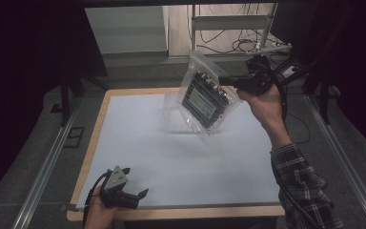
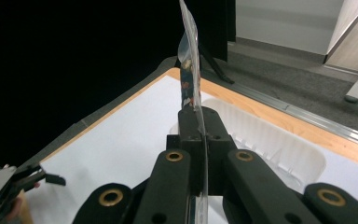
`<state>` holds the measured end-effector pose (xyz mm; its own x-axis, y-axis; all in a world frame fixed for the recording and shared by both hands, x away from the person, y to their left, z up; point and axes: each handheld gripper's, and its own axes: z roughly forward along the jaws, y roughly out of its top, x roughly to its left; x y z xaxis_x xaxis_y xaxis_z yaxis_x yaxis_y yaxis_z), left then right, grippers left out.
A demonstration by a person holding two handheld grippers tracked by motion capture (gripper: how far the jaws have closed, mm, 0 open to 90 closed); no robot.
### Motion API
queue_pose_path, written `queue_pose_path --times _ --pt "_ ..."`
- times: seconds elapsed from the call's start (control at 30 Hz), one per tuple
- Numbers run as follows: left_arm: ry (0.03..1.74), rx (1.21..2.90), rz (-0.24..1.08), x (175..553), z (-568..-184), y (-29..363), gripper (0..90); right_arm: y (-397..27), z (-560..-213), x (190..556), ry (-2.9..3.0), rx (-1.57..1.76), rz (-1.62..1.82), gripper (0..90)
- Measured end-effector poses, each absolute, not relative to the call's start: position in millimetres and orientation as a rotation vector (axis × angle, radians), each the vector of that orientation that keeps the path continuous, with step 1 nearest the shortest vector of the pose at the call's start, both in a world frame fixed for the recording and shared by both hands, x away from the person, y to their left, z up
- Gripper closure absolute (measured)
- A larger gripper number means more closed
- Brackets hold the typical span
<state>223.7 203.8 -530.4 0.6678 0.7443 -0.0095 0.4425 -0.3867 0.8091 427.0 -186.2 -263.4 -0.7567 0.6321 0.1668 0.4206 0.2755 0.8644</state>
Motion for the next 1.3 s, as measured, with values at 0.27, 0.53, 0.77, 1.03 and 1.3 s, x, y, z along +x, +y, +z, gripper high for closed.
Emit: queue_pose_path --times 0.27,0.53,0.77,1.03,1.3 --pt "0.919 2.031 0.456 224 -530 205 0.4 -177 -262 447 2.311 0.996 1.458 89.1" --pt "0.91 2.009 0.446 223 -529 206 0.4 -170 -264 463 2.288 1.003 1.449 89.0" --pt "0.91 2.006 0.446 223 -529 206 0.4 -163 -269 480 2.279 1.017 1.445 89.1" --pt "0.913 2.001 0.444 223 -529 205 0.4 -151 -274 494 2.261 1.006 1.422 89.0" --pt "0.915 2.004 0.445 223 -529 206 0.4 -140 -285 507 2.266 0.999 1.393 89.0"
